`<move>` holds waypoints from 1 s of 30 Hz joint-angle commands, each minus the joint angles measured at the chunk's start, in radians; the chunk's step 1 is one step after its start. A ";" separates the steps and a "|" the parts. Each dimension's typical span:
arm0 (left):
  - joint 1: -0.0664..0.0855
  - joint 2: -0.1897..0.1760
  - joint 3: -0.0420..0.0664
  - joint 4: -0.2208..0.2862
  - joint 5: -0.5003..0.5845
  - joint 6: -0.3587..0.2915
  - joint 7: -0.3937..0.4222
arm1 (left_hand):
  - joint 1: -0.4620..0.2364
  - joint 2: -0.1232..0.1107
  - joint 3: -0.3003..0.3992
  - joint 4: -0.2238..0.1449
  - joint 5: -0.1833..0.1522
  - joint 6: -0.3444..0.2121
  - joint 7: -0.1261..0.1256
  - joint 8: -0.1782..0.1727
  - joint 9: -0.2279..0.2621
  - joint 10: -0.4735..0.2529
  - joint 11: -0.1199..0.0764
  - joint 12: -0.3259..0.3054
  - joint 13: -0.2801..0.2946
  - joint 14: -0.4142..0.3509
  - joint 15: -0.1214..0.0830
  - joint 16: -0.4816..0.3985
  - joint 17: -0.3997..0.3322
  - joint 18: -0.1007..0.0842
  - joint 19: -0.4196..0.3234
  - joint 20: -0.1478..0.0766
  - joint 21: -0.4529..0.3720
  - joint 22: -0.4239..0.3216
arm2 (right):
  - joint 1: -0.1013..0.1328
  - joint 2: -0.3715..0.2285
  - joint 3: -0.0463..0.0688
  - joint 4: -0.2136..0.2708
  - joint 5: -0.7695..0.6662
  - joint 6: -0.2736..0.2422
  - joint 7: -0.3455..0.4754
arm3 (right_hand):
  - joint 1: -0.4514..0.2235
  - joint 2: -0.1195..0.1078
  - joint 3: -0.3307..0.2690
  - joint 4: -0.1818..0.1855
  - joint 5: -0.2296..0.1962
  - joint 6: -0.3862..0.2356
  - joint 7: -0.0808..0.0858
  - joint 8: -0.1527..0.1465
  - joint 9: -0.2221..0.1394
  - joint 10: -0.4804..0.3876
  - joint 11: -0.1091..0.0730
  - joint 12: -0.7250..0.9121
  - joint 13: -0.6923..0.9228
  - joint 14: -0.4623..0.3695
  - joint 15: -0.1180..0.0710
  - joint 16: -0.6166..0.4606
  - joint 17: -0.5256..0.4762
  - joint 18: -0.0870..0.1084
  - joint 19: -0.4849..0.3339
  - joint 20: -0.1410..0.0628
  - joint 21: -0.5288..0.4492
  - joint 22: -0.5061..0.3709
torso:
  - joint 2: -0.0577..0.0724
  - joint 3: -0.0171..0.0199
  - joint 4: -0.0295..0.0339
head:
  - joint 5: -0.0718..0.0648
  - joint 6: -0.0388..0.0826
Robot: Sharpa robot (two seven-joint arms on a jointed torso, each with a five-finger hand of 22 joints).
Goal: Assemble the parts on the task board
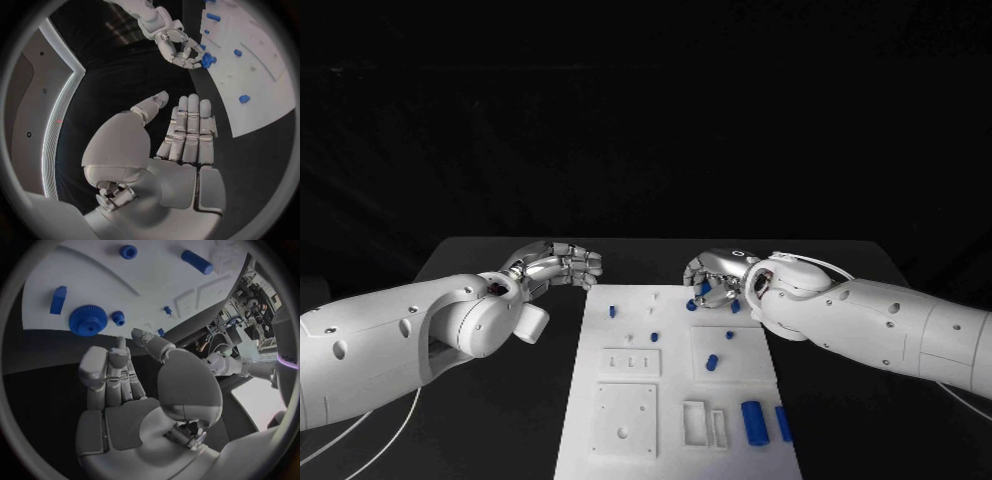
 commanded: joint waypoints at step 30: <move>0.002 0.003 0.001 -0.001 -0.008 0.033 -0.008 | -0.020 0.001 0.004 -0.003 -0.001 -0.003 0.010 -0.007 0.002 0.004 0.004 -0.012 0.002 -0.005 0.000 0.003 -0.001 0.001 -0.006 -0.006 0.005 0.020 | -0.013 0.021 -0.009 0.002 -0.248 -0.034 -0.086 | 0.031 -0.046 0.015 0.024 -0.105 0.037 0.011 -0.004 -0.015 0.057 0.035 -0.163 -0.208 -0.013 0.027 0.024 -0.091 0.171 0.032 0.036 -0.077 -0.064 | 0.027 0.0011 0.0020 | -0.001 0.012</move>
